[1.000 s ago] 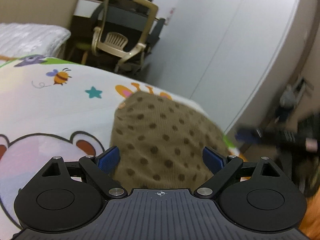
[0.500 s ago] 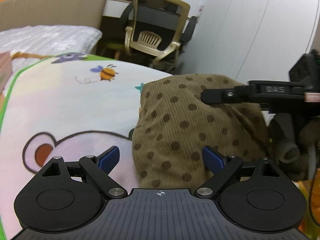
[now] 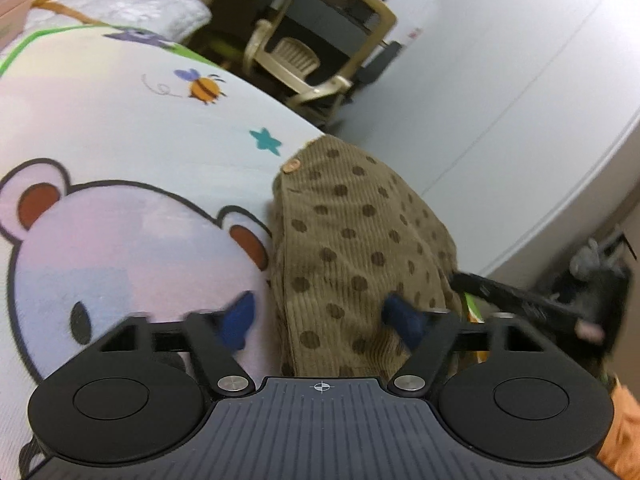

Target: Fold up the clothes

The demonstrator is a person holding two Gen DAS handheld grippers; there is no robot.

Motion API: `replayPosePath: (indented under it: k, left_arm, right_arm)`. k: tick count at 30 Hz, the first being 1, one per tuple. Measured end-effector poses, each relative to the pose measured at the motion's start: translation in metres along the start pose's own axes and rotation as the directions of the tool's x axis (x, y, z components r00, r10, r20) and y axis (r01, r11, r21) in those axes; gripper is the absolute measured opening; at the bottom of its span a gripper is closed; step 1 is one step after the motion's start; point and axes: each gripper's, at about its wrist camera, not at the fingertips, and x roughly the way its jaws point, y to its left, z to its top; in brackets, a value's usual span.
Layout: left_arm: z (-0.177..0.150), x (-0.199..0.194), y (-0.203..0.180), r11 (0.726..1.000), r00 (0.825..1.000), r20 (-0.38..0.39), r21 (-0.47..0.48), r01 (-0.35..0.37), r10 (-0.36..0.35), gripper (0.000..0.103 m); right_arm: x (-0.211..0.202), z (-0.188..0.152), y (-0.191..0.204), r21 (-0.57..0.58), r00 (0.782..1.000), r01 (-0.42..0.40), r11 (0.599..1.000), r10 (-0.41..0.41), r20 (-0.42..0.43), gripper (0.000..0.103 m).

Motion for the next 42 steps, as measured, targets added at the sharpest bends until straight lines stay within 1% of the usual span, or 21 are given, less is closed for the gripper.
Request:
replayPosePath:
  k: [2, 5, 7, 10, 13, 15, 16, 17, 19, 22, 24, 26, 27, 28, 29, 31, 33, 34, 37, 40, 42]
  left_arm:
    - [0.000, -0.006, -0.005, 1.000, 1.000, 0.012, 0.006, -0.006, 0.006, 0.025]
    - [-0.002, -0.016, -0.015, 1.000, 1.000, 0.031, 0.028, -0.007, 0.006, 0.014]
    - [-0.004, -0.020, -0.018, 0.999, 1.000, 0.025, 0.038, -0.002, 0.001, 0.012]
    - [-0.009, -0.022, -0.021, 0.998, 0.999, 0.007, 0.058, -0.037, 0.037, 0.012]
    - [-0.012, -0.022, -0.018, 0.997, 0.998, -0.004, 0.051, -0.055, 0.055, 0.012]
    - [-0.013, -0.023, -0.018, 0.997, 0.998, -0.009, 0.053, -0.057, 0.058, 0.012]
    - [-0.014, -0.024, -0.018, 0.997, 0.998, -0.012, 0.057, -0.056, 0.057, 0.012]
    - [-0.016, -0.024, -0.018, 0.997, 0.998, -0.018, 0.061, -0.054, 0.055, 0.012]
    - [-0.019, -0.024, -0.018, 0.996, 0.998, -0.039, 0.081, -0.045, 0.048, 0.012]
    - [-0.026, -0.025, -0.023, 0.990, 0.997, -0.064, 0.139, -0.033, 0.042, 0.018]
    - [-0.027, -0.030, -0.027, 0.984, 0.998, -0.056, 0.177, -0.033, 0.043, 0.026]
    - [-0.017, -0.043, -0.034, 0.978, 0.999, -0.002, 0.205, -0.041, 0.042, 0.042]
    - [-0.011, -0.049, -0.038, 0.974, 0.999, 0.029, 0.224, -0.048, 0.042, 0.044]
    - [-0.005, -0.052, -0.044, 0.968, 0.997, 0.057, 0.246, -0.056, 0.044, 0.050]
    - [0.002, -0.052, -0.050, 0.962, 0.996, 0.078, 0.266, -0.062, 0.043, 0.055]
    - [0.018, -0.044, -0.064, 0.952, 0.993, 0.111, 0.300, -0.064, 0.032, 0.058]
    - [0.030, -0.025, -0.078, 0.943, 0.992, 0.128, 0.329, -0.055, 0.014, 0.065]
    - [0.034, -0.013, -0.084, 0.938, 0.992, 0.127, 0.343, -0.047, 0.003, 0.071]
    - [0.032, 0.030, -0.101, 0.925, 0.998, 0.068, 0.380, -0.008, -0.019, 0.072]
    - [0.016, 0.062, -0.106, 0.915, 1.000, -0.019, 0.402, 0.001, 0.007, 0.072]
    - [0.006, 0.067, -0.101, 0.901, 0.999, -0.032, 0.434, -0.022, 0.040, 0.070]
  right_arm:
    - [-0.017, -0.006, 0.017, -0.100, 0.999, -0.019, 0.995, 0.023, 0.046, 0.067]
    - [-0.030, -0.017, 0.053, -0.252, 0.994, -0.073, 0.965, 0.092, 0.064, 0.067]
    - [-0.032, -0.026, 0.080, -0.346, 0.989, -0.107, 0.932, 0.135, 0.056, 0.067]
    - [-0.032, -0.040, 0.119, -0.479, 0.981, -0.146, 0.865, 0.188, 0.039, 0.067]
    - [-0.018, -0.055, 0.150, -0.562, 0.984, -0.130, 0.817, 0.177, 0.029, 0.067]
    - [-0.012, -0.061, 0.161, -0.587, 0.985, -0.125, 0.800, 0.171, 0.023, 0.056]
    - [-0.013, -0.062, 0.160, -0.579, 0.984, -0.137, 0.804, 0.177, 0.013, 0.047]
    - [-0.015, -0.062, 0.158, -0.570, 0.983, -0.149, 0.808, 0.183, 0.003, 0.042]
    - [-0.018, -0.064, 0.155, -0.552, 0.981, -0.172, 0.816, 0.195, -0.018, 0.041]
    - [-0.022, -0.065, 0.150, -0.523, 0.976, -0.207, 0.827, 0.215, -0.047, 0.041]
    - [-0.025, -0.067, 0.146, -0.503, 0.971, -0.230, 0.833, 0.228, -0.066, 0.041]
    - [-0.031, -0.067, 0.140, -0.474, 0.966, -0.253, 0.843, 0.246, -0.079, 0.041]
    - [-0.038, -0.066, 0.130, -0.444, 0.962, -0.268, 0.855, 0.262, -0.076, 0.041]
    - [-0.044, -0.065, 0.121, -0.414, 0.958, -0.282, 0.865, 0.278, -0.072, 0.043]
    - [-0.051, -0.064, 0.110, -0.386, 0.959, -0.278, 0.880, 0.278, -0.056, 0.050]
    - [-0.063, -0.060, 0.087, -0.332, 0.971, -0.226, 0.916, 0.240, 0.002, 0.057]
    - [-0.068, -0.057, 0.066, -0.279, 0.981, -0.168, 0.945, 0.188, 0.048, 0.058]
    - [-0.069, -0.055, 0.057, -0.248, 0.985, -0.141, 0.959, 0.161, 0.064, 0.059]
    - [-0.067, -0.045, 0.027, -0.117, 0.991, -0.092, 0.989, 0.103, 0.089, 0.059]
    - [-0.062, -0.031, -0.004, 0.032, 0.990, -0.098, 0.995, 0.094, 0.106, 0.059]
    - [-0.053, -0.018, -0.020, 0.104, 0.987, -0.131, 0.986, 0.120, 0.107, 0.059]
